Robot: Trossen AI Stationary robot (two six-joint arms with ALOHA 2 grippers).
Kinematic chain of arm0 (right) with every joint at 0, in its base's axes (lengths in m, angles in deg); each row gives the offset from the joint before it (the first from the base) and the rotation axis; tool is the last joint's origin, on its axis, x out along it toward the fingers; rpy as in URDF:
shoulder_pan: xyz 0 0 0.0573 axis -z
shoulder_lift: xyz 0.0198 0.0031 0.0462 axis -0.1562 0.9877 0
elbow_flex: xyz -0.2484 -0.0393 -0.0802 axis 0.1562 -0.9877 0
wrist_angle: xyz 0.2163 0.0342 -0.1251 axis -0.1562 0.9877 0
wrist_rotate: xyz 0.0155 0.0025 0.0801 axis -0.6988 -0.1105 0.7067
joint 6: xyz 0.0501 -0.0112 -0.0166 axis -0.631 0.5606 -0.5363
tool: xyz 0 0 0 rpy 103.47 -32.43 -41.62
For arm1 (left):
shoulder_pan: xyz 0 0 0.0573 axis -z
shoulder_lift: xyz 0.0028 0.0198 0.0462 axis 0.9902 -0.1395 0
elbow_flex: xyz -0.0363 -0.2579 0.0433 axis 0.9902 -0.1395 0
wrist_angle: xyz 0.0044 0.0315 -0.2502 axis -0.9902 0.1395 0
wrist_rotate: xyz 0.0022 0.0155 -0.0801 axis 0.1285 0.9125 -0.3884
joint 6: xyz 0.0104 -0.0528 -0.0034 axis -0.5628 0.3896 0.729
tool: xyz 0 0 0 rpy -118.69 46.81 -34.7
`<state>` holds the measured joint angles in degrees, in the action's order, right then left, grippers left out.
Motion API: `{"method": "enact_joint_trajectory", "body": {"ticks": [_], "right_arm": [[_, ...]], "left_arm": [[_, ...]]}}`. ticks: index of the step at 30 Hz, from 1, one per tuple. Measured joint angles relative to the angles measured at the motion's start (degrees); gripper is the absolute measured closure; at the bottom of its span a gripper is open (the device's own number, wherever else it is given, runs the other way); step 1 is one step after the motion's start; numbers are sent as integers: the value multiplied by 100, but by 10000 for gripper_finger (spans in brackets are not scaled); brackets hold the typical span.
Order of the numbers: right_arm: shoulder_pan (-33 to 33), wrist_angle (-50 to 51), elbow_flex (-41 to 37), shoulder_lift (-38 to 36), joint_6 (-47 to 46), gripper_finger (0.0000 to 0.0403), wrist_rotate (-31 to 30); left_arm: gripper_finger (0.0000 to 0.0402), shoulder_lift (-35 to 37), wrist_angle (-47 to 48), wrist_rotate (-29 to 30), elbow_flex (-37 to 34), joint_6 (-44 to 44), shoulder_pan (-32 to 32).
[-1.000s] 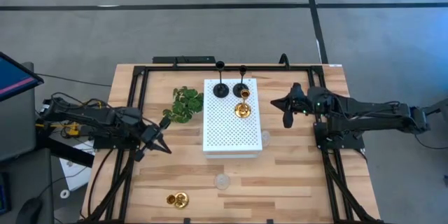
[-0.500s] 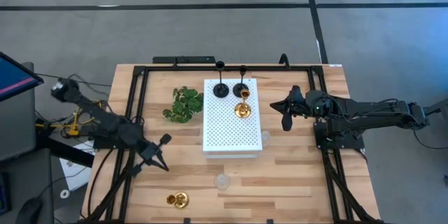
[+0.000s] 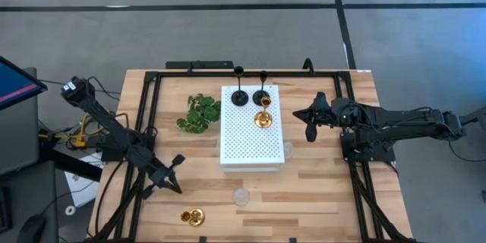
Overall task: Pick & Place candle stick holders
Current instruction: Put the gold candle holder on the shelf aligned with the other gold candle holder
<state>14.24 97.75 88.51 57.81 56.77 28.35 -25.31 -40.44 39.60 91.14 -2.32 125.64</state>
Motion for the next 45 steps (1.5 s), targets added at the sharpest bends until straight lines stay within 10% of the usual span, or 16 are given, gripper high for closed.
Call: {"method": "enact_joint_trajectory", "body": {"ticks": [26,45], "right_arm": [[2,-107,0,0,-384,403,2],[2,-73,0,4,-800,403,2]], "left_arm": [[386,-2140,-2050,-91,-218,438,-2],[209,-3550,-3046,-472,364,553,-2]]}}
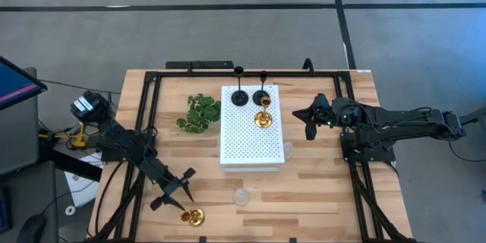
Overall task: Pick & Place candle stick holders
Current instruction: Put the gold candle holder on the shelf aligned with the other gold candle holder
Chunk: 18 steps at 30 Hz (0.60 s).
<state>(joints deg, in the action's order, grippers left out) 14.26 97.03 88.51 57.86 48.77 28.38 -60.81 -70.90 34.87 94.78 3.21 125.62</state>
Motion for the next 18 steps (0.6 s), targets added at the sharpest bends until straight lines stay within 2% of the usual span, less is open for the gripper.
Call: {"method": "enact_joint_trajectory", "body": {"ticks": [7,12,18], "right_arm": [[0,6,0,0,-5,403,11],[0,28,0,0,-15,403,22],[0,53,0,0,-15,403,22]], "left_arm": [[202,-806,1,-2,627,9,0],[220,-902,-32,-36,679,331,0],[253,-902,-259,-472,683,515,5]]}}
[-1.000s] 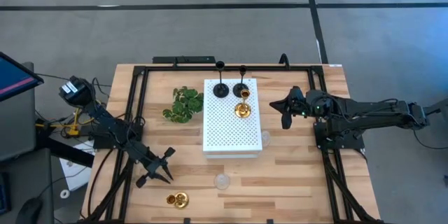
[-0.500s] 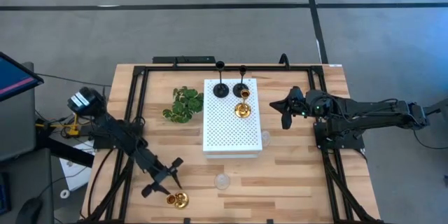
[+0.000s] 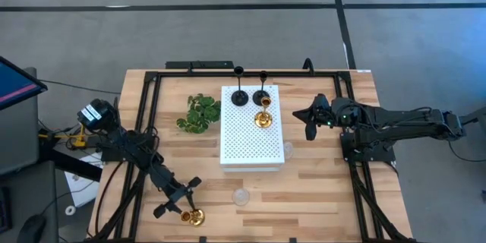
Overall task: Pick & Place candle stick holders
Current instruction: Put the gold candle holder on the shelf aligned with the other gold candle holder
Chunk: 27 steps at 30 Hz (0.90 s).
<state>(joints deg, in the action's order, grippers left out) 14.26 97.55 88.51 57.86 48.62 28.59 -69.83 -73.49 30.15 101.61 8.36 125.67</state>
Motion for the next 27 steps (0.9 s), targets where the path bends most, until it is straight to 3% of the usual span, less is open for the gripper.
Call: {"method": "enact_joint_trajectory", "body": {"ticks": [7,19,27], "right_arm": [[0,0,0,0,1,403,0],[0,-2,0,0,-62,403,4],[0,31,0,0,-72,403,4]], "left_arm": [[272,0,-51,26,0,-2,94],[274,-43,-84,147,140,-21,104],[275,-722,-87,197,429,-23,104]]}}
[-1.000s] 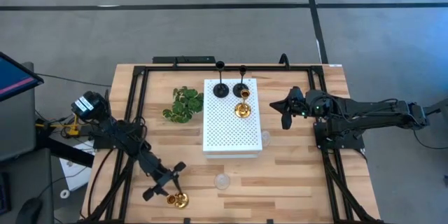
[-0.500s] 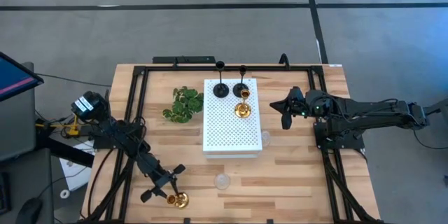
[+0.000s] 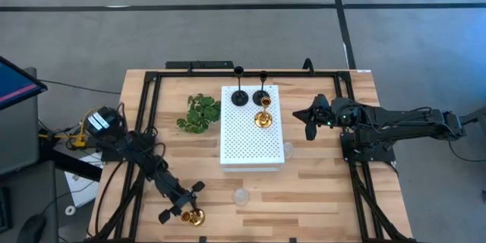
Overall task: Pick & Place candle stick holders
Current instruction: Put the gold candle holder on the shelf aligned with the other gold candle holder
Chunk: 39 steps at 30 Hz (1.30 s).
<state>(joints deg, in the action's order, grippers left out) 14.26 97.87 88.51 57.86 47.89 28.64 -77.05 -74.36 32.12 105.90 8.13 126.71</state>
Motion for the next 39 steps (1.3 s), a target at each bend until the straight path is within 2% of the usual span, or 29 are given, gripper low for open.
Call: {"method": "enact_joint_trajectory", "body": {"ticks": [4,15,27,29,33,39], "right_arm": [[0,30,0,2,-13,403,0],[0,58,0,2,-13,403,0],[0,58,0,2,-12,403,0],[0,62,0,2,14,403,-1],[2,167,2,2,35,403,-2],[4,343,2,2,35,403,-11]], "left_arm": [[275,-213,0,0,110,7,0],[283,-181,12,-46,109,262,0],[387,-163,140,-40,113,253,-16],[386,-143,163,113,112,264,-19],[375,57,480,867,109,418,-22],[388,1177,1685,1609,96,1161,-46]]}}
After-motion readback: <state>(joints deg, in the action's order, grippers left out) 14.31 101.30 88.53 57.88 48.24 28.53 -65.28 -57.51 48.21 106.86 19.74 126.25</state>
